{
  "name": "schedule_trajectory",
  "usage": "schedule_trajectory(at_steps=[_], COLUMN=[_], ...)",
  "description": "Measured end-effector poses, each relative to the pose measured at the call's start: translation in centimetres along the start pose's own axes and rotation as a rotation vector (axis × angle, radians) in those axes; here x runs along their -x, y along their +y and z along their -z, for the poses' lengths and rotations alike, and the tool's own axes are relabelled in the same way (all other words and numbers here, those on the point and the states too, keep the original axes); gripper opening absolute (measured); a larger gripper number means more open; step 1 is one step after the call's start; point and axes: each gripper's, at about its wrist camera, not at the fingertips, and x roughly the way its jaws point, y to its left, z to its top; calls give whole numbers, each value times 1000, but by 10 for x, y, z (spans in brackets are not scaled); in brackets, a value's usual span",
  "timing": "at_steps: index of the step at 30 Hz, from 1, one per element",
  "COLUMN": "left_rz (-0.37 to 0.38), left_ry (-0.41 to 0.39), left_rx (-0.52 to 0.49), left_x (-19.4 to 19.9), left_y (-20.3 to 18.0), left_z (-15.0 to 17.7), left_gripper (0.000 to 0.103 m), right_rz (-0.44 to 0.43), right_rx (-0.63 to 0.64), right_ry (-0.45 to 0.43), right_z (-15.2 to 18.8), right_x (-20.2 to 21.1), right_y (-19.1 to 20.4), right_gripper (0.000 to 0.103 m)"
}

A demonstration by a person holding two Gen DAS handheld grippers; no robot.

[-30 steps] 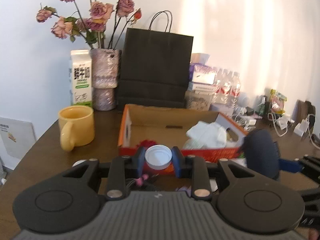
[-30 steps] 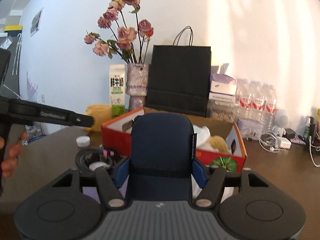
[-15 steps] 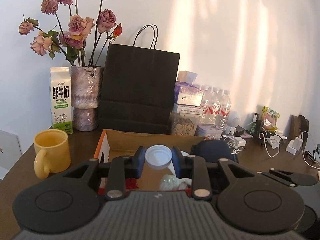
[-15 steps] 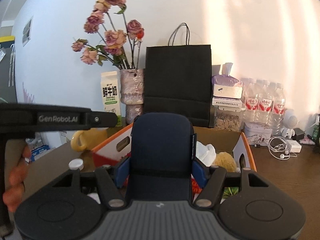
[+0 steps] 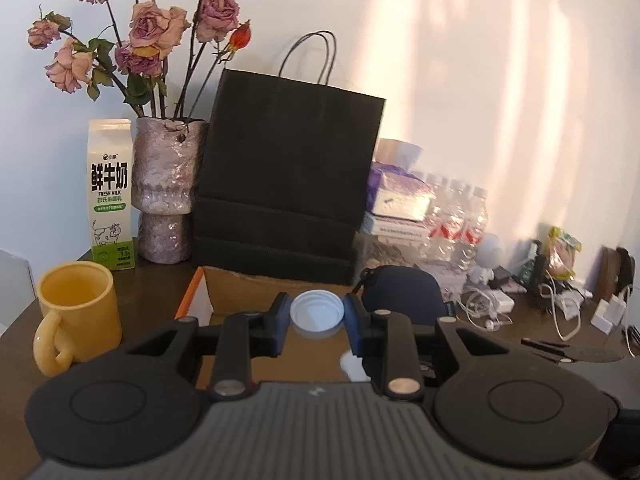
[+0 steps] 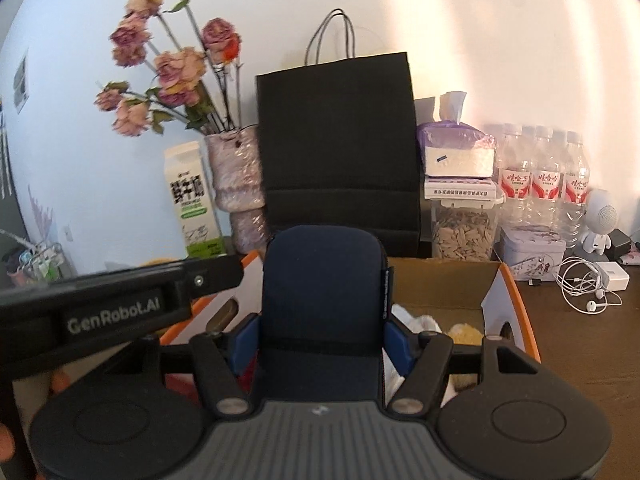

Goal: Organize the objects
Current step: 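Carry the white cap and navy case up over the red box, then open both tools to drop the cap and case into the box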

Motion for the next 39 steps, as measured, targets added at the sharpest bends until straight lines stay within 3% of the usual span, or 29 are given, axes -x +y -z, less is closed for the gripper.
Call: schedule_trajectory(at_steps=[19,21,23,24,39], left_rz=[-54,-69,-95,-113,-153], left_ry=[48,50,34,21,13], left_rx=[11,6,5,-2,0], left_x=[-72,-73,-73,-71,-58], left_y=[17,16,16,15,17], left_z=[0,1,3,3,1], left_gripper=[30,50,95,102,103], right_rz=[33,41,77,94,99], right_rx=[-71,-72,-68,-67,-52], right_ry=[3,10,-1,-6,-34], right_z=[-5,-4,-3,-2,-1], right_x=[-70,-72,-72,-72,-52], right_y=[-27,-28,-30,-31,-31], right_gripper=[65,68,86,100,103])
